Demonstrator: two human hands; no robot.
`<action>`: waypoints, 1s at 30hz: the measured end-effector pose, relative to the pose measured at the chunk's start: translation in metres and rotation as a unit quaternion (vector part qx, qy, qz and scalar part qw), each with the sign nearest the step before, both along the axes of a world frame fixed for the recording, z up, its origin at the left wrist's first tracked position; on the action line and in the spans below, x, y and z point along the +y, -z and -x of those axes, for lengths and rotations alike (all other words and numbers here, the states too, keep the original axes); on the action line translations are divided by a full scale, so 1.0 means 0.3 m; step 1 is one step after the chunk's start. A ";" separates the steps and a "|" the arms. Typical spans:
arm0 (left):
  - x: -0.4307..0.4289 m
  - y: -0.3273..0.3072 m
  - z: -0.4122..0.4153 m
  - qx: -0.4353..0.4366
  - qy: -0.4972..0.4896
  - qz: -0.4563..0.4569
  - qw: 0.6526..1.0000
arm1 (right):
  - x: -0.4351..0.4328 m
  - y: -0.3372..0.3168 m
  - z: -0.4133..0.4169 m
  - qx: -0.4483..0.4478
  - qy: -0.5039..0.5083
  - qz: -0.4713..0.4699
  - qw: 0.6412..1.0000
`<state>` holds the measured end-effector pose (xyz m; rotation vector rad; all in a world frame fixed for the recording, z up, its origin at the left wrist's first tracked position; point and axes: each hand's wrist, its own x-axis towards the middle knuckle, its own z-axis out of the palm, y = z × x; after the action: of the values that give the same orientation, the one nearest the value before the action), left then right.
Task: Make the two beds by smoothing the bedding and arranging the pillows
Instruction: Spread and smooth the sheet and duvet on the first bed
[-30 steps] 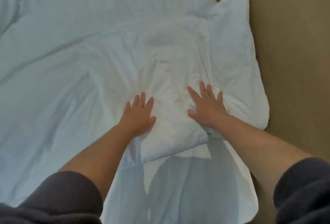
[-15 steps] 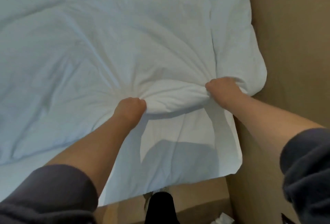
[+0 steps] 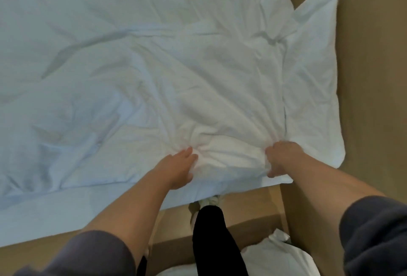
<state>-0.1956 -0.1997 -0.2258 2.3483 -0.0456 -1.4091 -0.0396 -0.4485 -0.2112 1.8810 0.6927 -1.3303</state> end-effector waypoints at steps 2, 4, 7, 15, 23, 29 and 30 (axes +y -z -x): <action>0.113 -0.044 0.018 -0.018 -0.031 -0.040 0.999 | 0.114 -0.030 -0.003 0.005 0.012 -0.003 1.000; 0.262 -0.101 0.048 -0.038 -0.060 -0.090 0.993 | 0.256 -0.069 -0.004 -0.002 0.000 -0.042 0.999; 0.492 -0.180 0.100 -0.067 -0.116 -0.155 0.979 | 0.497 -0.128 0.023 -0.017 -0.036 -0.136 0.990; 1.198 -0.240 0.272 -0.240 -0.239 -0.271 0.901 | 1.257 -0.180 0.171 -0.104 0.066 -0.438 0.891; 1.525 0.105 0.508 -0.084 -0.222 -0.277 0.931 | 1.756 0.063 0.240 -0.106 0.032 -0.360 0.927; 1.688 -0.027 0.386 -0.261 -0.329 -0.263 0.869 | 1.680 0.018 0.247 -0.153 0.110 -0.328 0.926; 1.756 -0.087 0.333 -0.300 -0.358 -0.273 0.841 | 1.727 -0.014 0.207 -0.189 0.139 -0.386 0.892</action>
<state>-0.2956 0.3270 -0.1997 2.6912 1.0705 -0.3057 -0.1018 0.0695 -0.2070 2.8716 0.8356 -0.8353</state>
